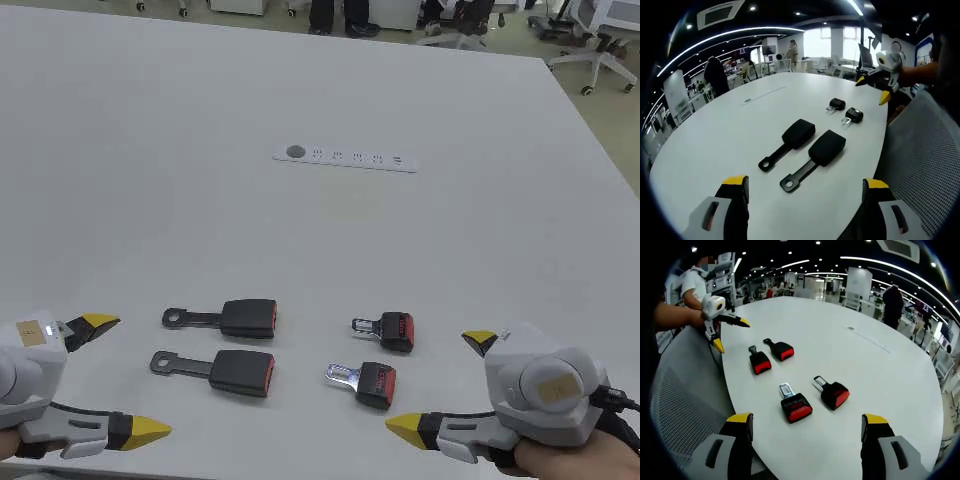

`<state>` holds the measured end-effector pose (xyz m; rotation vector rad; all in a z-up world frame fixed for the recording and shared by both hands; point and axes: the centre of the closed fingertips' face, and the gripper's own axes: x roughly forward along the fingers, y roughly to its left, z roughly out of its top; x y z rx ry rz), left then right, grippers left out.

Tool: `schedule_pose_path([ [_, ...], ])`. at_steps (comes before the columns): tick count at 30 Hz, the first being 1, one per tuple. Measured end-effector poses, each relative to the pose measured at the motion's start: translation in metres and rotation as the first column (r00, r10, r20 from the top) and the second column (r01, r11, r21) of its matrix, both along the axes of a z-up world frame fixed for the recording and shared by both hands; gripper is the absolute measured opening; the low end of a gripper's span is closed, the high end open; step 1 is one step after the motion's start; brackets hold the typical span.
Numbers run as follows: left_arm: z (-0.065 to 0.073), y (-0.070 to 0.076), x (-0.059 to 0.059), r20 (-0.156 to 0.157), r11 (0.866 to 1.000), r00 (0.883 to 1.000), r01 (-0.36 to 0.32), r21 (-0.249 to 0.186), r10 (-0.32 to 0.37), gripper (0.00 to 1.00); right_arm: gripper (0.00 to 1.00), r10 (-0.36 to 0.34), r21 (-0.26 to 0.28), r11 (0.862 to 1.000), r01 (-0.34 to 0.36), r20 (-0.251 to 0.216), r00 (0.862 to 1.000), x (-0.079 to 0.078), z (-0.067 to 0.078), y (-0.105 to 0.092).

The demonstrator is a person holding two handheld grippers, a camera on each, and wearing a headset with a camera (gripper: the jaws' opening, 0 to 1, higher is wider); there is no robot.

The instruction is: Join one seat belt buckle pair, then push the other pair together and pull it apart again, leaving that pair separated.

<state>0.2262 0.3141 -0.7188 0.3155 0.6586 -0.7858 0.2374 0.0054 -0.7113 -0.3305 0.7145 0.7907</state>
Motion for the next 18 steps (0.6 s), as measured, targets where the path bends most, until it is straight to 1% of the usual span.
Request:
schedule_pose_path([
  [4, -0.0008, 0.0002, -0.0006, -0.002, 1.0, 1.0, 0.002, 0.001, -0.002, 0.93, 0.9, 0.007, -0.003, 1.0, -0.007, 0.006, 1.0, 0.0043, 0.0009, 0.002],
  [9, -0.0009, 0.0007, -0.0003, -0.003, 1.0, 1.0, -0.002, -0.004, 0.002, 0.93, 0.9, 0.013, -0.003, 1.0, -0.013, 0.014, 1.0, 0.007, 0.0055, 0.0051],
  [11, -0.0016, 0.0009, -0.0007, -0.003, 1.0, 1.0, 0.001, 0.001, -0.001, 0.92, 0.9, 0.013, -0.002, 1.0, -0.013, 0.015, 1.0, 0.0085, 0.0053, 0.0056],
  [16, -0.0007, 0.0013, 0.0006, -0.002, 1.0, 1.0, -0.006, -0.008, 0.006, 0.92, 0.89, 0.018, -0.004, 1.0, -0.017, 0.017, 1.0, 0.0097, 0.0057, 0.0081],
  [18, -0.0001, 0.0008, 0.0005, 0.002, 1.0, 1.0, -0.003, -0.009, 0.003, 0.91, 0.9, 0.019, -0.014, 1.0, -0.018, 0.02, 1.0, 0.0075, 0.0051, 0.0086],
])
